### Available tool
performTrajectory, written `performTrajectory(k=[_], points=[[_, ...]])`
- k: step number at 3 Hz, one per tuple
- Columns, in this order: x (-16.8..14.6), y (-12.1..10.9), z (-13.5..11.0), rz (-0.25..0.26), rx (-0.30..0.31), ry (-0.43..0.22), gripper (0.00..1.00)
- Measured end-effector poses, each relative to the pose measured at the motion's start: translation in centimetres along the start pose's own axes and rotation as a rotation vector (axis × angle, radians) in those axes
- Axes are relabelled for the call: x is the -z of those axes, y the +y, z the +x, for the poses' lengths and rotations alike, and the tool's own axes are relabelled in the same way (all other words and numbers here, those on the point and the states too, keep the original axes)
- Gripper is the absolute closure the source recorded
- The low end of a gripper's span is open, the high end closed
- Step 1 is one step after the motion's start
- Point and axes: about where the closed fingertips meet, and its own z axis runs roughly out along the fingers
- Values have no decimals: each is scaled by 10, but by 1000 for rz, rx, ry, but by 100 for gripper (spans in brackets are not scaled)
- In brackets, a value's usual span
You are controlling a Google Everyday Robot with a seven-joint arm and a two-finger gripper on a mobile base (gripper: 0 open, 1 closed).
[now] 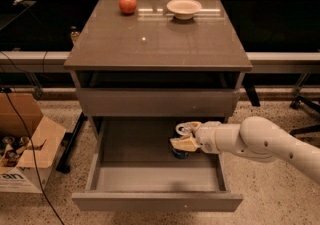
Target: Place pepsi can into middle drawer
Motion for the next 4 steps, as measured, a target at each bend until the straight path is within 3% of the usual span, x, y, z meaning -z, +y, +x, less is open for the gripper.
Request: performTrajectory(k=[1,2,3,4], points=[[-2,0,3,6,-1,3,100],[-18,-2,23,43,-6,23,100],[-55,-11,55,50,-12,-11,96],[-80,-19,86,38,-73,-62,73]])
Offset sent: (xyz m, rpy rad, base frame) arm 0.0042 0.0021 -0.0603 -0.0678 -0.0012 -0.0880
